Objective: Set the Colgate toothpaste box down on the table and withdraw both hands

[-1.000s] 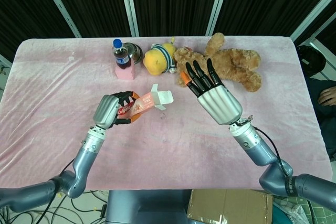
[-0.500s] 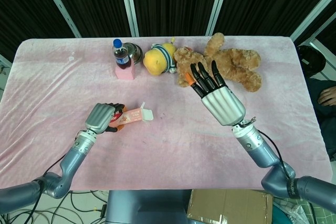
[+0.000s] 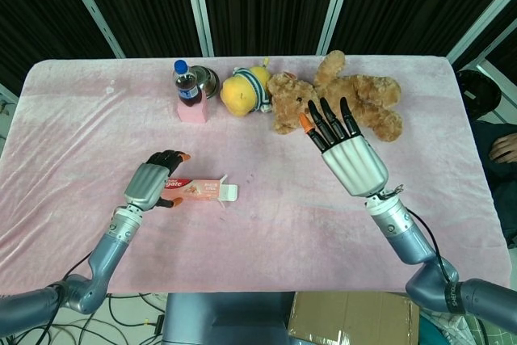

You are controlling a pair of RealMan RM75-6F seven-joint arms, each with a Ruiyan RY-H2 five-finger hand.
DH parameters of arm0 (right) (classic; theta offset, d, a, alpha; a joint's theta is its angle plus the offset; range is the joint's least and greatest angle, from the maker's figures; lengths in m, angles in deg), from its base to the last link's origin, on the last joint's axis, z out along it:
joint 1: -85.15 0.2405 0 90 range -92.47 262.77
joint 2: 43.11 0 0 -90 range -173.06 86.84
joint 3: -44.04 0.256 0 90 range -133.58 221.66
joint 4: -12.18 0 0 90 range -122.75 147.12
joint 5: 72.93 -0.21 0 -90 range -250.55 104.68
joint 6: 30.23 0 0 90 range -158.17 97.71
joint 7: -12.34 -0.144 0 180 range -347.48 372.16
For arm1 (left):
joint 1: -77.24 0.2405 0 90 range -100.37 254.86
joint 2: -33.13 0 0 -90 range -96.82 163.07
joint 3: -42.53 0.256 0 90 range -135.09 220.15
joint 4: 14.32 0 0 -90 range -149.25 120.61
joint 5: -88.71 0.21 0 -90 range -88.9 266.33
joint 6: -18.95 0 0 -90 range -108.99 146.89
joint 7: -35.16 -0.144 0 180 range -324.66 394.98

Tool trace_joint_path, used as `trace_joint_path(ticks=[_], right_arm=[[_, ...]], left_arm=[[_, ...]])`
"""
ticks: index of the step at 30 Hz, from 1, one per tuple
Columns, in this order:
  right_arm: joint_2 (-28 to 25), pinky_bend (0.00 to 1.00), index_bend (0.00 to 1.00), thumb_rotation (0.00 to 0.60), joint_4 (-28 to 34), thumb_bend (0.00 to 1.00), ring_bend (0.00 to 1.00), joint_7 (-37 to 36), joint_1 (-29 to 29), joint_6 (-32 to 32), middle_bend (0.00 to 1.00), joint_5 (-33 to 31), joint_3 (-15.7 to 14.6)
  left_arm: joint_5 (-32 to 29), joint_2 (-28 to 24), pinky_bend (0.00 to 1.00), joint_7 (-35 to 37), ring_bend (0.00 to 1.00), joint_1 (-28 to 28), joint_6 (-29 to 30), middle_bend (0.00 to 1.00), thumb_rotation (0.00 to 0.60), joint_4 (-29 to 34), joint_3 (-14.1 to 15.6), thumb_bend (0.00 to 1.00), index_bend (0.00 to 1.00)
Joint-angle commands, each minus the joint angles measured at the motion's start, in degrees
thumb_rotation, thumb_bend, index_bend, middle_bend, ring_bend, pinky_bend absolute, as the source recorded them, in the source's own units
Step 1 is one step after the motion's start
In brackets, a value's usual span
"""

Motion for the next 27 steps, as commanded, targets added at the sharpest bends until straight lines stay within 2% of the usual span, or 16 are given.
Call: trace_joint_path(ticks=[1, 8, 10, 12, 17, 21, 27], right_arm=[[0.14, 0.15, 0.0, 0.6, 0.8, 0.31, 0.0, -1.78, -1.89, -1.17, 0.03, -1.45, -0.82], [-0.05, 0.14, 0.0, 0.6, 4.83, 0.27, 0.0, -9.62, -8.63, -4.78, 0.02, -6.55, -3.48], [-0.83, 0.12, 0.0, 0.6, 6.08, 0.24, 0.0, -13.32, -11.12, -6.0, 0.0, -7.5, -4.8], [-2.85, 0.1, 0.0, 0.6, 8.87, 0.2, 0.0, -19.52, -15.78, -7.47, 0.0, -10.17, -7.36], [-7.0, 0.09, 0.0, 0.6, 12.32, 0.18, 0.0, -26.91, -22.09, -9.35, 0.0, -11.65, -11.37], [-8.8, 0.09, 0.0, 0.6, 11.78, 0.18, 0.0, -30.72, -26.05, -11.47, 0.0, -10.73, -13.93], [-9.43, 0.08, 0.0, 0.6, 8.18, 0.18, 0.0, -34.1, -29.89, -14.28, 0.0, -9.65, -15.43]], left_arm=[[0.02, -1.41, 0.11, 0.36, 0.07, 1.23, 1.6, 0.12, 0.6, 2.39, -0.18, 0.12, 0.15], [5.0, -6.07, 0.08, 1.58, 0.04, 4.98, 7.47, 0.07, 0.6, 7.11, 2.3, 0.07, 0.13], [8.1, -8.12, 0.04, 1.94, 0.01, 6.95, 10.5, 0.04, 0.6, 8.49, 4.22, 0.05, 0.11], [11.86, -11.48, 0.01, 2.61, 0.0, 10.85, 15.45, 0.01, 0.6, 10.7, 7.67, 0.04, 0.08], [17.11, -15.59, 0.0, 2.99, 0.0, 15.64, 20.99, 0.0, 0.6, 10.89, 11.99, 0.04, 0.03], [19.76, -17.17, 0.0, 3.75, 0.0, 18.17, 23.65, 0.0, 0.6, 9.73, 13.88, 0.04, 0.0], [21.82, -17.81, 0.0, 3.51, 0.0, 20.61, 26.45, 0.0, 0.6, 8.56, 14.62, 0.04, 0.0]])
